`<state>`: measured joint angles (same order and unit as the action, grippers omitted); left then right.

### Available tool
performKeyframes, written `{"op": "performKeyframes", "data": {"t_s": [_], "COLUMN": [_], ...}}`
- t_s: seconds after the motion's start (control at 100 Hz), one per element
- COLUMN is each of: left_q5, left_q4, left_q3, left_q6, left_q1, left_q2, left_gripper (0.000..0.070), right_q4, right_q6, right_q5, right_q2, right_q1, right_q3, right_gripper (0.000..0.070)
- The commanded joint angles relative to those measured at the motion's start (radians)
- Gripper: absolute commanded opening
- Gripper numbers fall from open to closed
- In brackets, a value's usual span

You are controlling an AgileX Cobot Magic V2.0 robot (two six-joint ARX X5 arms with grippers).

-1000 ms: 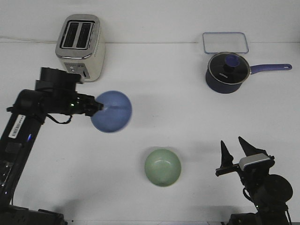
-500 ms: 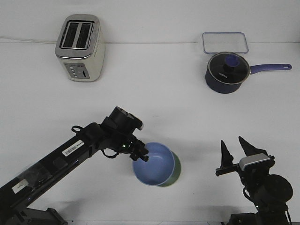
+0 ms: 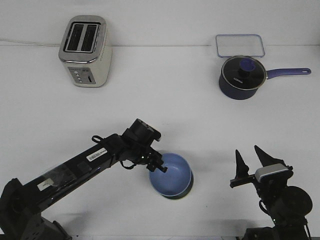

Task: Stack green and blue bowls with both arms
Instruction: 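Lower the blue bowl into the green bowl and open the left gripper, then withdraw the left gripper from the stacked bowls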

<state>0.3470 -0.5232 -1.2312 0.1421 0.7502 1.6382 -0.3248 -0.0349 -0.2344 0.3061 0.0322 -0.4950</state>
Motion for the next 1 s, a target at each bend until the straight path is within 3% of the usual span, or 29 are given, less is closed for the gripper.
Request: {"op": "performKeyframes", "data": {"t_s": [0.0, 0.04, 0.14, 0.19, 0.39, 0.48, 0.58, 0.68, 0.85, 0.99], "left_q5": [0.009, 0.009, 0.009, 0.009, -0.031, -0.163, -0.320, -0.399, -0.409, -0.407], "left_q4": [0.009, 0.011, 0.017, 0.016, -0.009, -0.029, -0.014, -0.003, 0.008, 0.161], "left_q3": [-0.014, -0.014, -0.015, -0.017, -0.058, -0.087, -0.089, -0.089, -0.075, 0.069], "left_q6": [-0.002, -0.002, 0.002, 0.003, 0.005, -0.003, -0.028, -0.063, -0.108, -0.124], "left_q1": [0.017, 0.021, 0.031, 0.031, -0.003, -0.047, -0.125, -0.226, -0.432, -0.554], "left_q2": [0.017, 0.017, 0.015, 0.011, -0.048, -0.117, -0.224, -0.328, -0.483, -0.660], "left_gripper": [0.0020, 0.0066, 0.0320, 0.0382, 0.0386, 0.0402, 0.0471, 0.0470, 0.0458, 0.0458], "right_q4": [0.009, 0.008, 0.007, 0.007, 0.006, 0.006, 0.006, 0.006, 0.006, 0.004], "right_q6": [-0.014, -0.014, -0.014, -0.014, -0.014, -0.014, -0.014, -0.014, -0.023, -0.047], "right_q5": [-0.001, -0.001, -0.001, -0.001, -0.001, -0.001, -0.001, 0.000, 0.010, 0.054], "right_q2": [0.002, 0.002, 0.002, 0.002, 0.002, 0.002, 0.002, 0.002, 0.002, 0.001], "right_q1": [0.002, 0.002, 0.002, 0.002, 0.002, 0.002, 0.002, 0.002, 0.001, 0.001], "right_q3": [-0.008, -0.008, -0.008, -0.008, -0.008, -0.008, -0.008, -0.008, -0.008, -0.008], "right_gripper": [0.0397, 0.0398, 0.0397, 0.0397, 0.0398, 0.0397, 0.0397, 0.0397, 0.0397, 0.0397]}}
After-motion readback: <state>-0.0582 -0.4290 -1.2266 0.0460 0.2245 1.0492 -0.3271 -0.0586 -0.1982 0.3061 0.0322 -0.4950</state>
